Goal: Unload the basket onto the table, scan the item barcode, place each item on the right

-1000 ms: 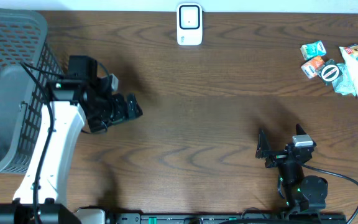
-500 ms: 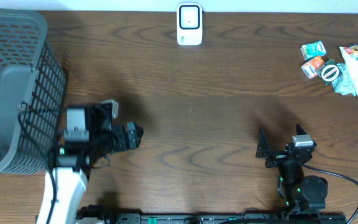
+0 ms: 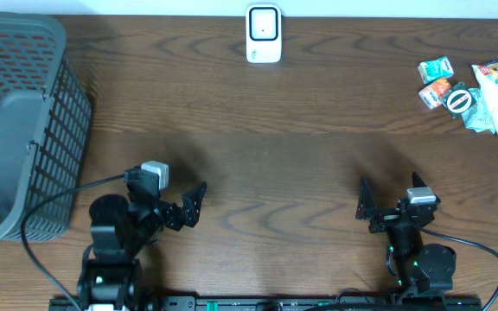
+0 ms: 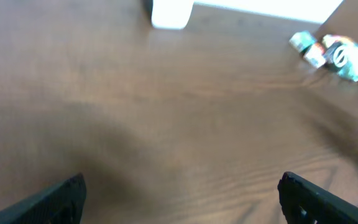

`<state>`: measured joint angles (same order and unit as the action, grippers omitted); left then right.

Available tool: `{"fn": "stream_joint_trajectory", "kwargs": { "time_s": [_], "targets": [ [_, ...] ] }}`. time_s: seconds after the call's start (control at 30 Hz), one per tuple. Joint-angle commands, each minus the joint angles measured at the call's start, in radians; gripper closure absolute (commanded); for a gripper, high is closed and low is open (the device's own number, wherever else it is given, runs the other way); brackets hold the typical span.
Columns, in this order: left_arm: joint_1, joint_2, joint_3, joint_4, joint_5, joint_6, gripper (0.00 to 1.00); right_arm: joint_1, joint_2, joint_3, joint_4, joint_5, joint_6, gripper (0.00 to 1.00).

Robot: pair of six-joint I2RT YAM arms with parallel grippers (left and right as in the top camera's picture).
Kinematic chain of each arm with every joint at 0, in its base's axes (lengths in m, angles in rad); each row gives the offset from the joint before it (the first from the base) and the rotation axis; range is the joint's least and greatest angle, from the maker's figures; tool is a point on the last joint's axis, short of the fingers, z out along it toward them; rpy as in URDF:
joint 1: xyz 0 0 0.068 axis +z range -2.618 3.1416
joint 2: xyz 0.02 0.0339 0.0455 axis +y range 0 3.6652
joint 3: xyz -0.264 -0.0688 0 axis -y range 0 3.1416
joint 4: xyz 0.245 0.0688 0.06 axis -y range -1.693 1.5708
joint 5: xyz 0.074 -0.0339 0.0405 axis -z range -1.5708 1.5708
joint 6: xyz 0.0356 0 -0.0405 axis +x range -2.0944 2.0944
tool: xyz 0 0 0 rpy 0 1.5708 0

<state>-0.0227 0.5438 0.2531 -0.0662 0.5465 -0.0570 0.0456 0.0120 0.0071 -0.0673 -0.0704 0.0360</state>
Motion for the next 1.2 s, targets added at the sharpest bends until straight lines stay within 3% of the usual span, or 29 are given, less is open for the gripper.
{"fn": "stream_joint_trajectory", "kwargs": {
  "time_s": [0.0,0.23,0.47,0.77,1.17],
  "targets": [
    [-0.003,-0.08,-0.005,0.016,0.03,0.091,0.02,0.008,-0.006,-0.002,-0.005,0.009,-0.015,0.01],
    [-0.003,-0.224,-0.018,0.019,0.027,0.206,0.02,0.008,-0.006,-0.002,-0.004,0.009,-0.015,0.01],
    [0.001,-0.333,-0.091,0.04,-0.056,0.206,0.02,0.008,-0.006,-0.002,-0.005,0.009,-0.015,0.01],
    [0.001,-0.478,-0.25,0.218,-0.091,0.202,0.02,0.008,-0.006,-0.002,-0.005,0.009,-0.015,0.01],
    [0.001,-0.542,-0.249,0.155,-0.219,0.148,0.02,0.008,-0.006,-0.002,-0.004,0.009,-0.015,0.01]
  ]
}}
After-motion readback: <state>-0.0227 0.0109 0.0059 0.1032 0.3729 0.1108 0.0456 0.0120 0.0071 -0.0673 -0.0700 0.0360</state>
